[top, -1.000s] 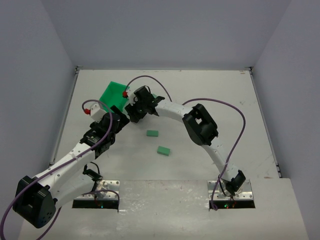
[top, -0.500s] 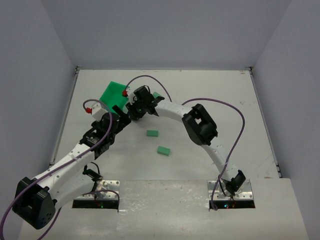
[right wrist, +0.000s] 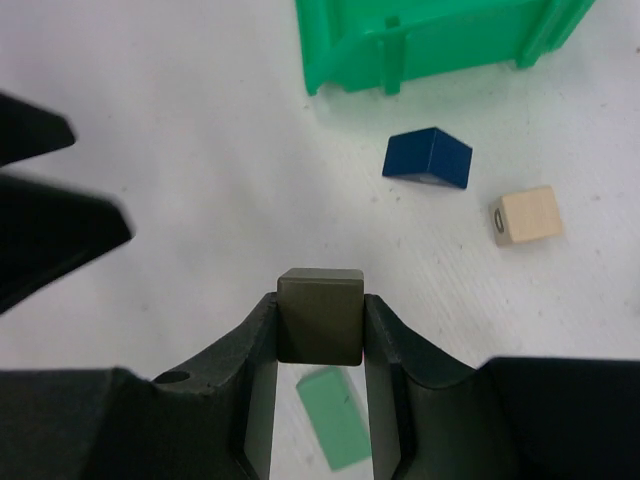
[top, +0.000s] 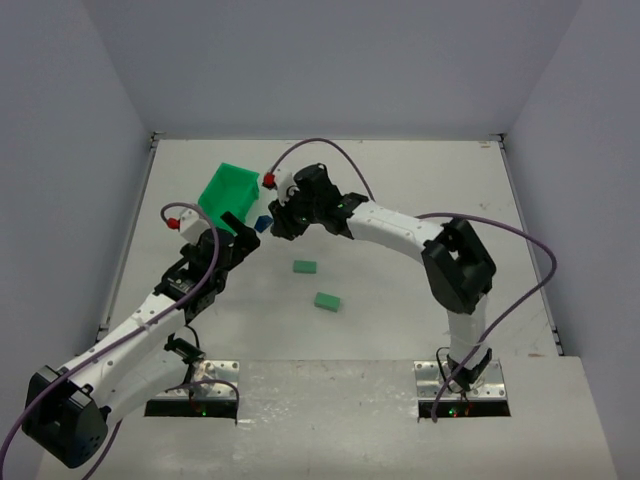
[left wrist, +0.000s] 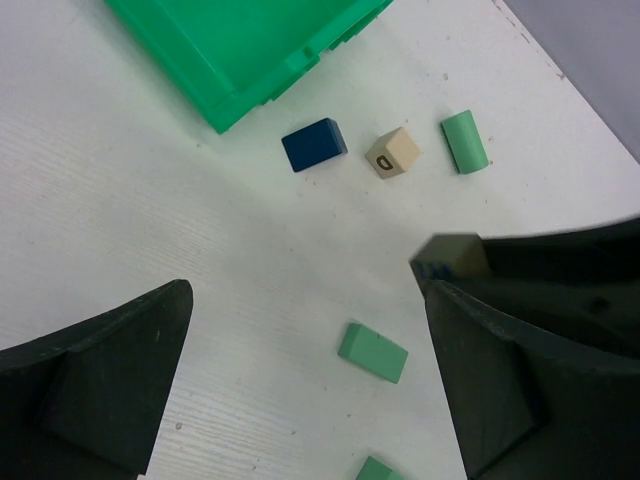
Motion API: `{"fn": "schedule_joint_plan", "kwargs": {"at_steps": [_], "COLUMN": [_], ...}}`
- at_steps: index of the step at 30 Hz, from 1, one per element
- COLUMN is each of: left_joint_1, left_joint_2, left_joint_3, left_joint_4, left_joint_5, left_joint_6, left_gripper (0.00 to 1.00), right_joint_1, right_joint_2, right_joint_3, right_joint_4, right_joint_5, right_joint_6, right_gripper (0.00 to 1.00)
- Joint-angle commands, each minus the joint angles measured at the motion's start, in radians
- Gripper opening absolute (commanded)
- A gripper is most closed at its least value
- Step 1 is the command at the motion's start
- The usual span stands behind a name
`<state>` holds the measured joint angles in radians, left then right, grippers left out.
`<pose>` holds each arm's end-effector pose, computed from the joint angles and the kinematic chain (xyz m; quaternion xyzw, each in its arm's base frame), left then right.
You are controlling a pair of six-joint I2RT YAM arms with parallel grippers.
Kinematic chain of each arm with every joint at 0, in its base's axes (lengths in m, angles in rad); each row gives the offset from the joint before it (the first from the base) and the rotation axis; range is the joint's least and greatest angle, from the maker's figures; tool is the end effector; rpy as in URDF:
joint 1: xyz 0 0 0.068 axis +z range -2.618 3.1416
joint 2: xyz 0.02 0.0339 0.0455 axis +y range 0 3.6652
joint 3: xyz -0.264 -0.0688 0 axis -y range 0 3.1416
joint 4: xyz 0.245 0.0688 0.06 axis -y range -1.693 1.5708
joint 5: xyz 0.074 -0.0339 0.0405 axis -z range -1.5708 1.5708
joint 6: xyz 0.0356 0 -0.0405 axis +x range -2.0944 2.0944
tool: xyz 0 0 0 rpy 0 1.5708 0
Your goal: Build the wood block tower
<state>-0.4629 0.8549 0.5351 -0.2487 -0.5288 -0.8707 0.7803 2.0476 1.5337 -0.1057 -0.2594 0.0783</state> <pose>0.1748 -0.0672 0.2362 -0.2944 0.8036 -0.1067 0.5062 0.3292 0.3387 0.2169 -0.3587 0.8074 0.2935 0.3650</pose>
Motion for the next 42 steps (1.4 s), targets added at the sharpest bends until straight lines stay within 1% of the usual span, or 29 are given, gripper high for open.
{"fn": "schedule_joint_plan", "kwargs": {"at_steps": [1, 5, 6, 10, 12, 16, 20, 28, 33, 42], "left_joint_1": [0.001, 0.001, 0.001, 0.001, 0.001, 0.001, 0.003, 0.001, 0.001, 0.001], "left_joint_2": [-0.013, 0.003, 0.010, 0.039, 0.053, 0.058, 0.067, 0.100, 0.094, 0.121], "left_joint_3": [-0.006, -0.013, -0.015, -0.026, -0.026, -0.033, -0.054, -0.044, -0.051, -0.055], "left_joint_4": [0.047, 0.059, 0.062, 0.091, 0.092, 0.095, 0.127, 0.131, 0.140, 0.167], "left_joint_5": [0.015, 0.035, 0.044, 0.078, 0.082, 0.072, 0.086, 0.105, 0.108, 0.119], "left_joint_6": [0.000, 0.001, 0.003, 0.018, 0.024, 0.027, 0.032, 0.041, 0.044, 0.050], "left_gripper": [1.00, 1.00, 1.00, 1.00, 1.00, 1.00, 1.00, 1.00, 1.00, 1.00], "right_joint_1": [0.000, 0.000, 0.000, 0.000, 0.002, 0.022, 0.043, 0.121, 0.141, 0.143], "right_joint_2": [-0.230, -0.410, -0.463, -0.648, -0.715, -0.756, -0.750, -0.656, -0.609, -0.546], "right_joint_3": [-0.190, -0.426, -0.460, -0.693, -0.752, -0.850, -0.860, -0.792, -0.787, -0.771], "right_joint_4": [0.072, 0.052, 0.047, 0.068, 0.070, 0.085, 0.097, 0.100, 0.157, 0.181], "right_joint_5": [-0.025, -0.020, -0.019, -0.065, -0.072, -0.080, -0.032, 0.096, 0.106, 0.123], "right_joint_6": [-0.004, 0.009, 0.011, 0.019, 0.042, 0.064, 0.066, 0.033, 0.014, -0.032], "right_gripper": [0.17, 0.17, 0.17, 0.17, 0.18, 0.18, 0.16, 0.16, 0.17, 0.20]}}
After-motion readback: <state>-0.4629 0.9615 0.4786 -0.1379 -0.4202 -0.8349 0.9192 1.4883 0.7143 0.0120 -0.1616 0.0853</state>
